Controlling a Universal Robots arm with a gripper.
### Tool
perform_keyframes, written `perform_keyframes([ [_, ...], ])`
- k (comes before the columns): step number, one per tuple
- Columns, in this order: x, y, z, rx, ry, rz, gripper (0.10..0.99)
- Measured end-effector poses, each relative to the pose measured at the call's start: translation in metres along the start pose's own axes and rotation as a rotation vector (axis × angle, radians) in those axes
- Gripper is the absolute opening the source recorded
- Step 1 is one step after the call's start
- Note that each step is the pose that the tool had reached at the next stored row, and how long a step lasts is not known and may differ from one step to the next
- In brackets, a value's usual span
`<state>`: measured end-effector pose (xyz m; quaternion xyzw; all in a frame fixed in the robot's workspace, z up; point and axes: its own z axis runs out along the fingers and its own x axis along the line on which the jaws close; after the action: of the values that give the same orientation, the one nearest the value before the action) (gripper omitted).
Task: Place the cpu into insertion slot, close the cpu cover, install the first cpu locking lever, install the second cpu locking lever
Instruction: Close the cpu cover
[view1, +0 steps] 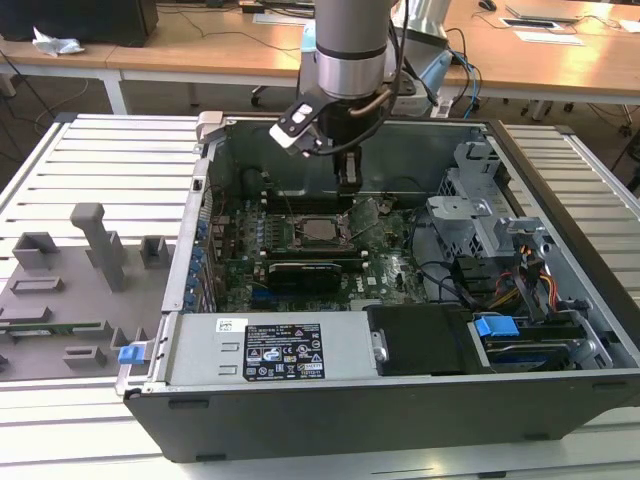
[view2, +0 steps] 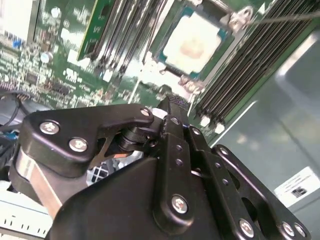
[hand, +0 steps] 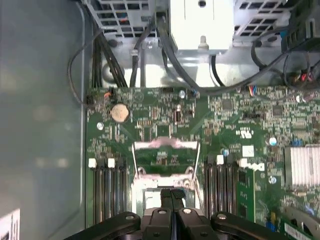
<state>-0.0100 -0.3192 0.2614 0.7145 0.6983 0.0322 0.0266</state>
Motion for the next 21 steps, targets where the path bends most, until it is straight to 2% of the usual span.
perform_keyframes([
  [1, 0.0001, 0.0096, 0.0008, 0.002, -0.0001, 0.0, 0.106],
  [8, 0.0003, 0.0419, 0.0035, 0.01, -0.0003, 0.0, 0.106],
  [10, 0.0006, 0.0555, 0.0048, 0.016, -0.0004, 0.0, 0.106],
  [11, 0.0007, 0.0587, 0.0055, 0.019, -0.0005, 0.0, 0.106],
  [16, 0.0007, 0.0628, 0.0138, 0.023, -0.0005, 0.0, 0.106],
  [21, 0.0007, 0.0638, 0.0224, 0.027, -0.0006, 0.0, 0.106],
])
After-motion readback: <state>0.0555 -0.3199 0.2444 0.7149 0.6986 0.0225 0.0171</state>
